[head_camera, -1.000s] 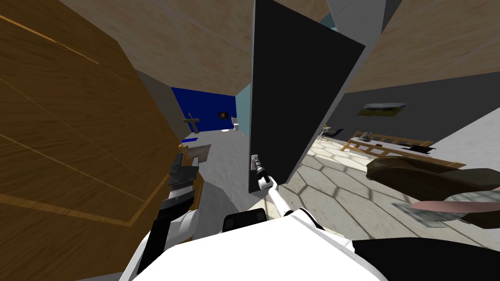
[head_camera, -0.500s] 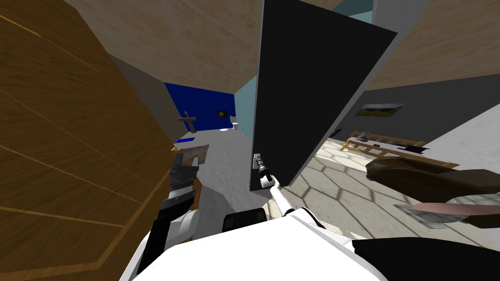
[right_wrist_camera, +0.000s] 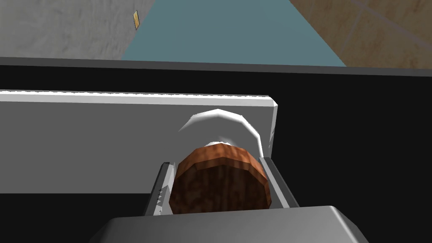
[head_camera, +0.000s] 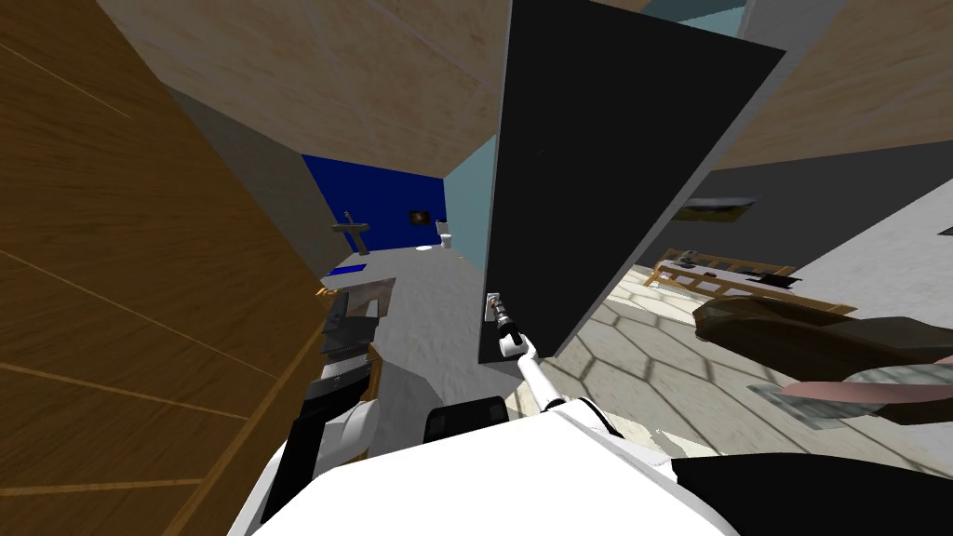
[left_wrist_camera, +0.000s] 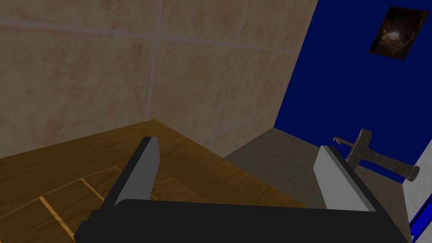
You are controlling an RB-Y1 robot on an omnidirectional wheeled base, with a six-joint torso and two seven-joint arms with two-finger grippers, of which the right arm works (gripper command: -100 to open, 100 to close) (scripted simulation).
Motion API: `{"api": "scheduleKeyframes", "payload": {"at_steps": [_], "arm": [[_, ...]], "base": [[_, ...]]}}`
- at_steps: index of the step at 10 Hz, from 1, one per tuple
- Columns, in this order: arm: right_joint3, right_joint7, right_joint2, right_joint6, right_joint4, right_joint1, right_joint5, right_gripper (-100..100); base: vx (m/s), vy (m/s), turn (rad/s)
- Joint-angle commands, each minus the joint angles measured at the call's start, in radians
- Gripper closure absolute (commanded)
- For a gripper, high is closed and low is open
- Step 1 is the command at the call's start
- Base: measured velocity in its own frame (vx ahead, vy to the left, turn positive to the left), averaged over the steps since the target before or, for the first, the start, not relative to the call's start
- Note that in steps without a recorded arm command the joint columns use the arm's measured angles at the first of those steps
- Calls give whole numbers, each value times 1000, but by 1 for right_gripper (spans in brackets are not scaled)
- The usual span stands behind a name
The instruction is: Push the door open
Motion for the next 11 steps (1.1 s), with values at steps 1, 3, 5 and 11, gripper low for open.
{"api": "scheduleKeyframes", "payload": {"at_steps": [1, 3, 5, 11], "arm": [[-32, 8, -12, -15, 28, -19, -5, 100], [-48, 12, -15, -15, 30, -20, -9, 100], [-82, 21, -19, -15, 33, -22, -15, 100], [-160, 41, -19, -14, 40, -27, -30, 100]], "base": [[85, 62, -39], [102, 79, -62], [129, 111, -88], [149, 125, -89]]}}
